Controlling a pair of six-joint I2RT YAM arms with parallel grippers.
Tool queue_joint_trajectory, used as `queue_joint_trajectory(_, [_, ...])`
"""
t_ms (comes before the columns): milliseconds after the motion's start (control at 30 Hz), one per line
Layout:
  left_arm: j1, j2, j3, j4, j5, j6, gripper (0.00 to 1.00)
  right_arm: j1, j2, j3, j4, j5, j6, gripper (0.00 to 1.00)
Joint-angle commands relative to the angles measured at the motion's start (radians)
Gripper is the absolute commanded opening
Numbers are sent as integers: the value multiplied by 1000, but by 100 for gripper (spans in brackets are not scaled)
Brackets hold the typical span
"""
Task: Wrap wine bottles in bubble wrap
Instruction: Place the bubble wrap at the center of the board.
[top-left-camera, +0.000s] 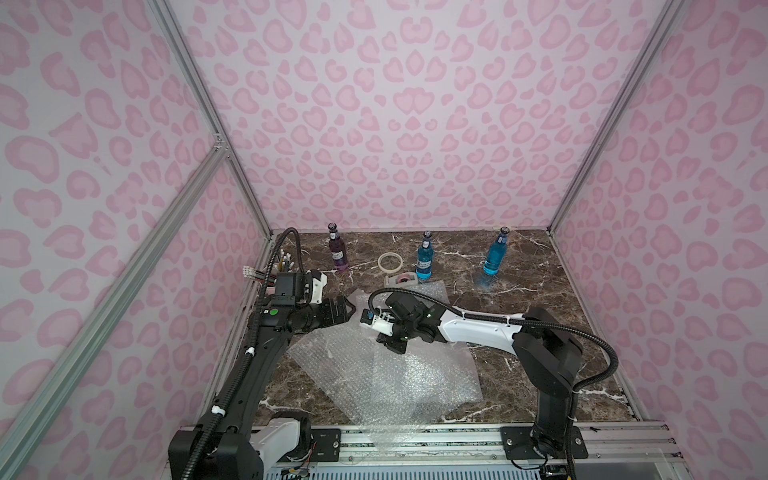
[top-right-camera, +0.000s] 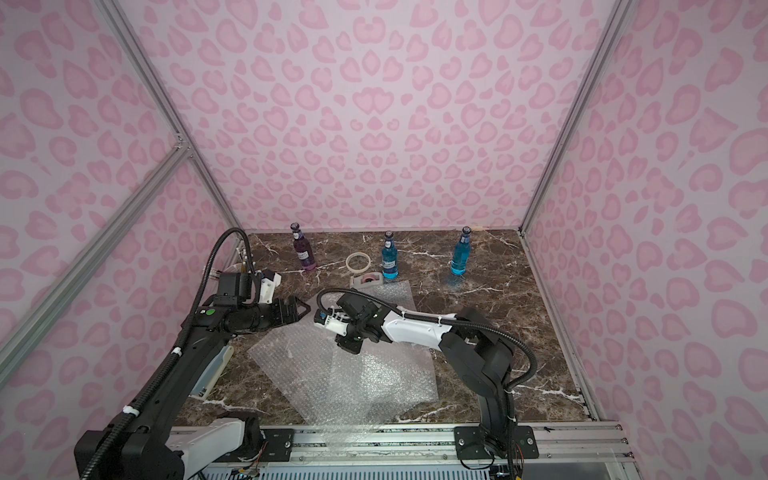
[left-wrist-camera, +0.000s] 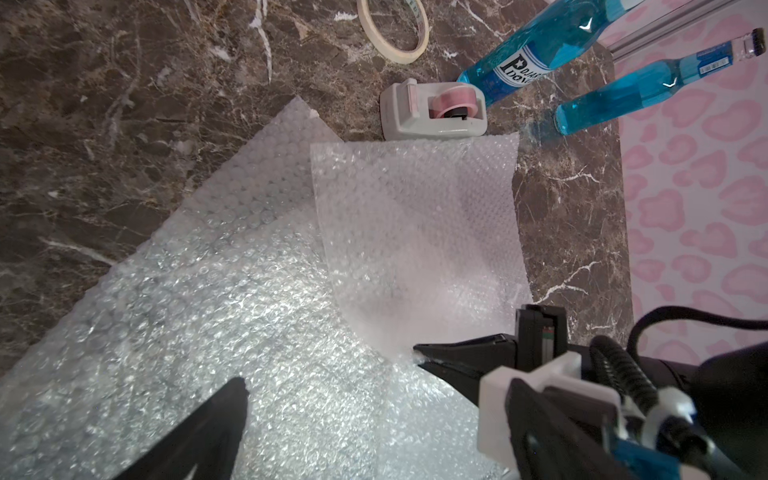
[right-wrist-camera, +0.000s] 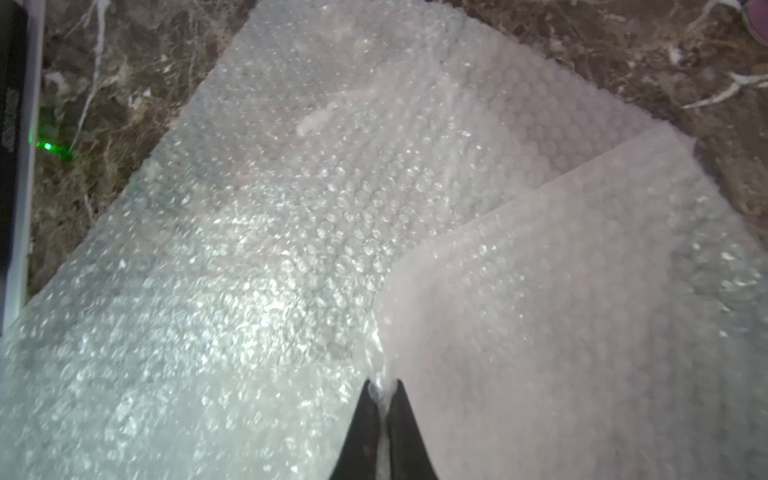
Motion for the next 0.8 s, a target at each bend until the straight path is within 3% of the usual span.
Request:
queue_joint_trajectory(0, [0,21,-4,35,36,-7,98,8,15,2,97,31,137,12])
queue_joint_trajectory(67, [1,37,-1,40,37,-4,98,12,22,3,129,-11,171,13])
queue_joint_trajectory(233, [0,62,6,45,36,1,98,12,57,29,133,25,229,18])
queue_joint_trajectory(400, [1,82,4,62,61,-6,98,-27,6,28,152,-14,247,47])
queue_joint_trajectory(533, [1,98,8,74,85,-17,99,-100,-104,-32,168,-100,230,60])
queue_joint_trajectory(767, [-37,109,4,102,81,-51,99,-285,-273,-167,201,-92,211,67])
